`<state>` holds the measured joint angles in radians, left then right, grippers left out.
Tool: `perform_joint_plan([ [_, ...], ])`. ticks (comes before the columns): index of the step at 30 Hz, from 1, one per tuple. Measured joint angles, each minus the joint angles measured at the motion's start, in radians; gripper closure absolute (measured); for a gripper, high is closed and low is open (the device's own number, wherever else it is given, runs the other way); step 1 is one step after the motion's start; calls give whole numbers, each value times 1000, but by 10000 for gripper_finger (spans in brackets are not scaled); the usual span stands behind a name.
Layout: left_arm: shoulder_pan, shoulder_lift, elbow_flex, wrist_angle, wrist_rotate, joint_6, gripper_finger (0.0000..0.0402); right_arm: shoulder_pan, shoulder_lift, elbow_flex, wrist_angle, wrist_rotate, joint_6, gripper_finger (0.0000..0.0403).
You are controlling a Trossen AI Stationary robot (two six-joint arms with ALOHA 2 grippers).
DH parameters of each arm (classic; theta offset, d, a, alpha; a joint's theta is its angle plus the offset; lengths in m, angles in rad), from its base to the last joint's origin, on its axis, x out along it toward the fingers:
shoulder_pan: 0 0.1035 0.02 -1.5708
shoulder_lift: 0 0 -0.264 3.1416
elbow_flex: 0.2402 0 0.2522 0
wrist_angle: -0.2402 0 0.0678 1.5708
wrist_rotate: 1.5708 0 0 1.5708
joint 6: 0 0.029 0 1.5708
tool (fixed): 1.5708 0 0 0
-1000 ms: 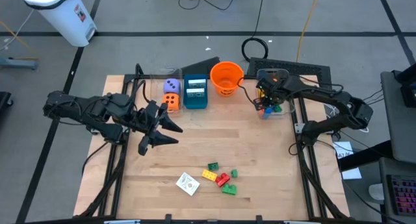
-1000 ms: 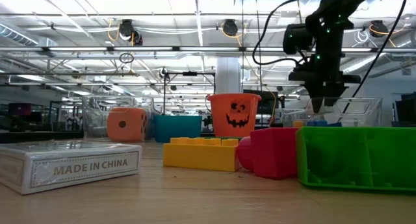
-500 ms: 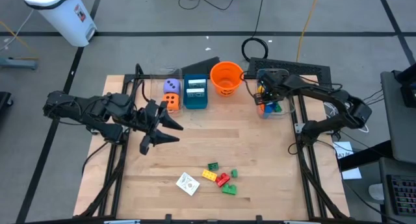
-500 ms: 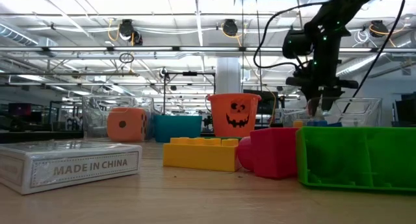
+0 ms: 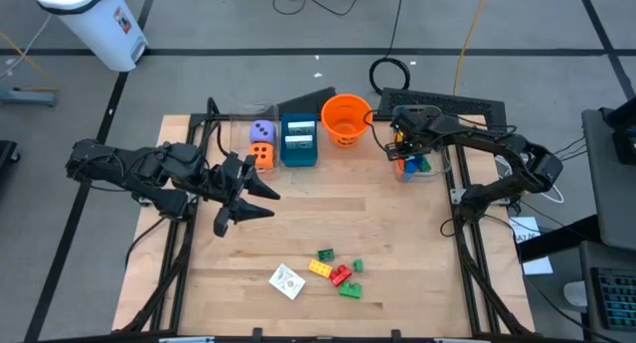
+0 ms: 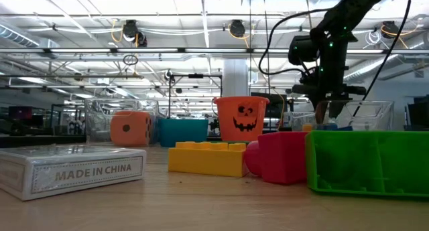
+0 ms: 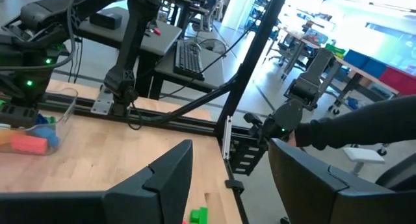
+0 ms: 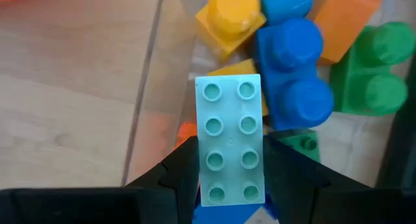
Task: Pick & Place Toys
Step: Put the light blue game piece into the right transparent bin, then put the green game piece into the right transparent bin
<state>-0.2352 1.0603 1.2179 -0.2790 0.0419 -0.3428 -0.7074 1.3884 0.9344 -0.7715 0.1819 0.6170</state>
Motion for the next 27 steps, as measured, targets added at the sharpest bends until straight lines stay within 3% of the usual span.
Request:
perform_joint_plan([
  [6, 0, 0, 0, 0, 0, -1, 190, 0, 0, 0, -1, -1, -11, 256],
  [19, 0, 0, 0, 0, 1, -12, 190, 0, 0, 0, 4, -2, -46, 199],
  [27, 0, 0, 0, 23, 1, -19, 190, -5, -45, 0, 4, -4, -64, 198],
])
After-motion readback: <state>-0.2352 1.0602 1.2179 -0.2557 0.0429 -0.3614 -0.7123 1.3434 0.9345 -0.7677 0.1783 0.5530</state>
